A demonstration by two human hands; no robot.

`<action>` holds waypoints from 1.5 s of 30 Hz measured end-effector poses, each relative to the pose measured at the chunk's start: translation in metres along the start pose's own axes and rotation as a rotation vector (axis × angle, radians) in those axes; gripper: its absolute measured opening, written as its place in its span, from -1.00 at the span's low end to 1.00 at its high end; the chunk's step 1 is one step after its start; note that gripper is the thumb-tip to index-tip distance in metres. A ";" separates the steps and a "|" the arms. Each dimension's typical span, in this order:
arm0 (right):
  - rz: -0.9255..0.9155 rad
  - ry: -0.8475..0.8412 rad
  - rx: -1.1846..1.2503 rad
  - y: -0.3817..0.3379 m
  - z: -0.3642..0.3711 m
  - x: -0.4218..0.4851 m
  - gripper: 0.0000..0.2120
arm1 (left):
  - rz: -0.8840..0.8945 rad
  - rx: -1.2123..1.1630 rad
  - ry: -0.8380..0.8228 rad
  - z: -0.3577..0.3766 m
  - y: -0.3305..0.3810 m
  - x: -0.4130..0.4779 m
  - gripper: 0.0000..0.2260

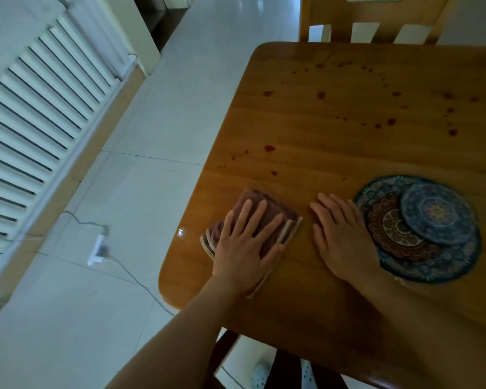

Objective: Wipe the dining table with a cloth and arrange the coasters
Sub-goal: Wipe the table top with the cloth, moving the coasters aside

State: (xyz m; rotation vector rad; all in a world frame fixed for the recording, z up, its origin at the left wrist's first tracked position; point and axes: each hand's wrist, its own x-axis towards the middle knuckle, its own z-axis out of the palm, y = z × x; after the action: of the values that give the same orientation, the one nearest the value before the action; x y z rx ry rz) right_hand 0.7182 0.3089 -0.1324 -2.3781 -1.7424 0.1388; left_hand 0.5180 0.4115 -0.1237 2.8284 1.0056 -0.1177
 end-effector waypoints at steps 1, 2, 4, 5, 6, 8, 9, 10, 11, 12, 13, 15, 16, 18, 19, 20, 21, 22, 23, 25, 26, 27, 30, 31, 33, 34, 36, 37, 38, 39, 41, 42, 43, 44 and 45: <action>0.001 -0.006 0.004 -0.001 0.000 0.000 -0.54 | 0.064 0.018 -0.038 -0.001 -0.010 -0.012 -0.49; 0.004 -0.010 0.004 -0.001 -0.001 -0.001 -0.53 | 0.091 0.034 -0.065 -0.002 -0.020 -0.022 -0.48; 0.013 -0.013 0.004 -0.002 -0.001 -0.001 -0.53 | 0.026 0.044 -0.052 -0.001 -0.037 -0.029 -0.47; 0.013 -0.012 0.002 -0.003 0.000 -0.001 -0.53 | -0.062 0.033 -0.023 -0.002 -0.042 -0.027 -0.47; 0.015 -0.009 -0.004 -0.003 0.000 0.000 -0.53 | -0.159 0.018 0.008 -0.002 -0.046 -0.020 -0.46; 0.014 -0.004 -0.008 -0.002 0.001 0.000 -0.53 | -0.325 -0.003 0.053 -0.006 -0.049 0.003 -0.44; 0.012 0.000 -0.006 -0.003 0.001 0.000 -0.53 | -0.380 -0.016 0.068 -0.008 -0.050 0.018 -0.43; 0.020 0.007 0.000 -0.002 0.002 -0.001 -0.53 | -0.417 -0.034 0.074 -0.010 -0.052 0.035 -0.43; 0.025 0.021 0.015 -0.003 0.001 -0.001 -0.53 | -0.449 -0.056 0.078 -0.013 -0.054 0.051 -0.43; 0.034 0.040 0.032 -0.003 0.001 -0.001 -0.53 | -0.469 -0.085 0.079 -0.016 -0.055 0.068 -0.44; 0.048 0.059 0.049 -0.004 0.001 -0.002 -0.52 | -0.477 -0.114 0.074 -0.018 -0.055 0.086 -0.45; 0.083 0.096 0.077 -0.005 0.001 -0.004 -0.48 | -0.446 -0.153 0.051 -0.021 -0.048 0.119 -0.46; 0.097 0.111 0.087 -0.006 0.001 -0.004 -0.47 | -0.413 -0.165 0.040 -0.023 -0.043 0.135 -0.47; 0.118 0.130 0.099 -0.007 0.001 -0.004 -0.46 | -0.304 -0.160 0.026 -0.025 -0.031 0.156 -0.49; 0.137 0.133 0.111 -0.007 0.001 -0.003 -0.48 | -0.224 -0.140 0.024 -0.024 -0.025 0.160 -0.50; 0.161 0.132 0.130 -0.007 0.001 -0.004 -0.50 | -0.128 -0.120 0.022 -0.022 -0.019 0.160 -0.51; 0.183 0.137 0.146 -0.006 0.000 -0.004 -0.54 | -0.023 -0.103 0.020 -0.020 -0.014 0.154 -0.51; 0.209 0.155 0.155 -0.009 -0.001 -0.005 -0.60 | 0.090 -0.087 0.016 -0.018 -0.011 0.145 -0.51; 0.214 0.169 0.155 -0.007 -0.002 -0.006 -0.65 | 0.172 -0.072 0.019 -0.013 -0.008 0.131 -0.51; 0.224 0.202 0.126 -0.008 -0.002 -0.008 -0.70 | 0.303 -0.054 0.042 -0.008 -0.011 0.100 -0.52; 0.228 0.210 0.107 -0.007 -0.002 -0.008 -0.69 | 0.350 -0.054 0.045 -0.006 -0.016 0.084 -0.52; 0.239 0.223 0.090 -0.008 -0.002 -0.007 -0.68 | 0.393 -0.043 0.034 -0.005 -0.025 0.069 -0.51; 0.258 0.241 0.047 -0.011 -0.002 -0.007 -0.66 | 0.431 0.010 0.006 -0.005 -0.054 0.047 -0.48; 0.262 0.243 0.035 -0.011 -0.002 -0.006 -0.65 | 0.423 0.019 0.014 -0.007 -0.062 0.053 -0.47; 0.263 0.240 0.008 -0.008 -0.001 -0.005 -0.65 | 0.361 0.029 0.043 -0.010 -0.070 0.076 -0.48; 0.264 0.237 -0.002 -0.008 0.001 -0.005 -0.65 | 0.309 0.027 0.057 -0.012 -0.070 0.092 -0.47; 0.264 0.232 0.000 -0.006 0.003 -0.004 -0.64 | 0.194 0.025 0.078 -0.016 -0.064 0.129 -0.47; 0.262 0.224 0.010 -0.006 0.003 -0.004 -0.63 | 0.149 0.024 0.078 -0.017 -0.056 0.148 -0.46; 0.258 0.214 0.024 -0.005 0.003 -0.004 -0.63 | 0.117 0.018 0.070 -0.017 -0.046 0.165 -0.46; 0.255 0.207 0.039 -0.006 0.003 -0.004 -0.62 | 0.100 0.011 0.057 -0.018 -0.035 0.181 -0.45; 0.255 0.207 0.066 -0.005 0.002 -0.004 -0.60 | 0.099 -0.005 0.031 -0.018 -0.008 0.208 -0.45; 0.253 0.214 0.077 -0.005 0.002 -0.004 -0.58 | 0.116 -0.014 0.025 -0.019 0.005 0.217 -0.46; 0.248 0.222 0.087 -0.005 0.002 -0.004 -0.54 | 0.145 -0.020 0.027 -0.019 0.016 0.223 -0.46; 0.242 0.232 0.094 -0.005 0.002 -0.004 -0.50 | 0.187 -0.021 0.035 -0.018 0.025 0.226 -0.47; 0.237 0.243 0.101 -0.004 0.002 -0.004 -0.46 | 0.242 -0.018 0.050 -0.017 0.032 0.223 -0.48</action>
State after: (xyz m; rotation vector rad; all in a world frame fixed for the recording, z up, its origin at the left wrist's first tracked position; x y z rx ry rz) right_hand 0.7127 0.3068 -0.1337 -2.4041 -1.3149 -0.0289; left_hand 0.7116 0.5281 -0.1305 2.9220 0.6607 -0.0125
